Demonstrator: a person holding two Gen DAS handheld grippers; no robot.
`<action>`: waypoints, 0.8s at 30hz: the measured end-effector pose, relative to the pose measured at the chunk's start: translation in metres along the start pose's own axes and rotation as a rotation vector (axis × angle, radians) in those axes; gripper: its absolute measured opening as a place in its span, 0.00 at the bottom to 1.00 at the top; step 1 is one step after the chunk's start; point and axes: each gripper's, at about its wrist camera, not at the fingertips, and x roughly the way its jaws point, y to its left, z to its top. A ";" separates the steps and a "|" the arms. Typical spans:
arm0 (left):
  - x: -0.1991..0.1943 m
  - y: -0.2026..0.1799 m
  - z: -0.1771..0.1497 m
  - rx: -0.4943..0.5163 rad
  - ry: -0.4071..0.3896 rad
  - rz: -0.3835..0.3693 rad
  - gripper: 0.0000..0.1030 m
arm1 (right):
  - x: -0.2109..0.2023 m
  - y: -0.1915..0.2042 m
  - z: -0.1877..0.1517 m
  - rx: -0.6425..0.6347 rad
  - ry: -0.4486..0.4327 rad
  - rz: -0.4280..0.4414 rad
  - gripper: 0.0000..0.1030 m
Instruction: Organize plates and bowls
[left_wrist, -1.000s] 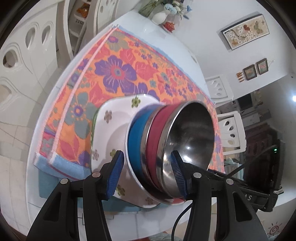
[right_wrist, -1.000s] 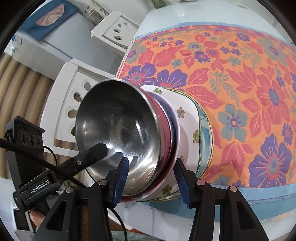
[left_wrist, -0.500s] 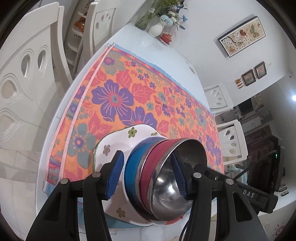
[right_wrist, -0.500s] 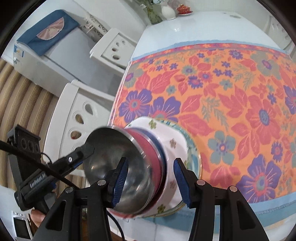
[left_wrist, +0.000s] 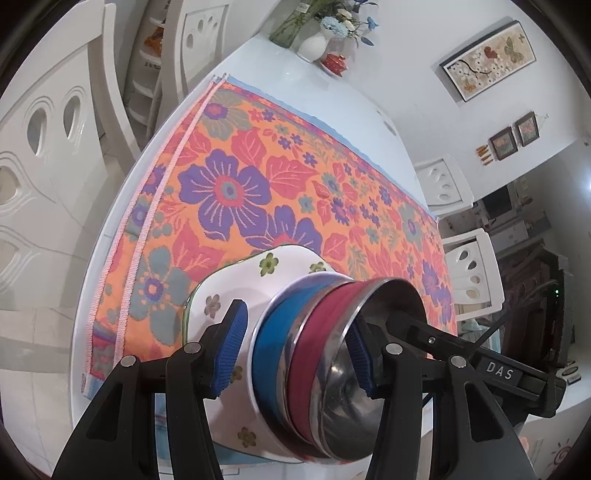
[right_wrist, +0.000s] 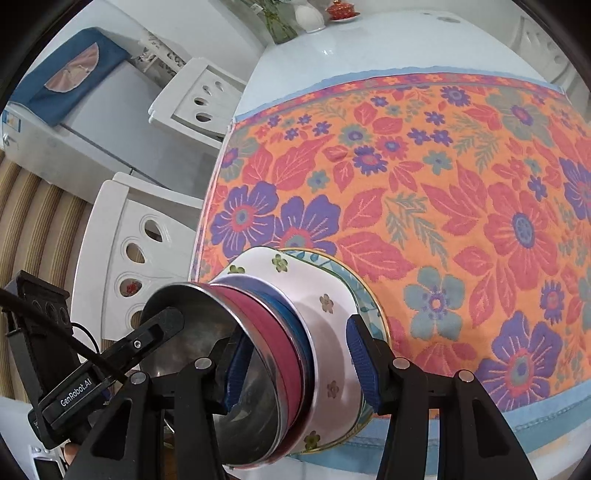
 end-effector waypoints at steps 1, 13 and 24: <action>-0.003 -0.002 -0.001 0.016 -0.002 -0.003 0.47 | -0.008 0.003 -0.003 -0.009 -0.015 -0.003 0.48; -0.113 -0.088 -0.026 0.298 -0.288 0.144 0.54 | -0.111 0.079 -0.036 -0.238 -0.283 -0.096 0.58; -0.137 -0.117 -0.066 0.128 -0.373 0.298 0.68 | -0.155 0.088 -0.074 -0.300 -0.397 -0.372 0.73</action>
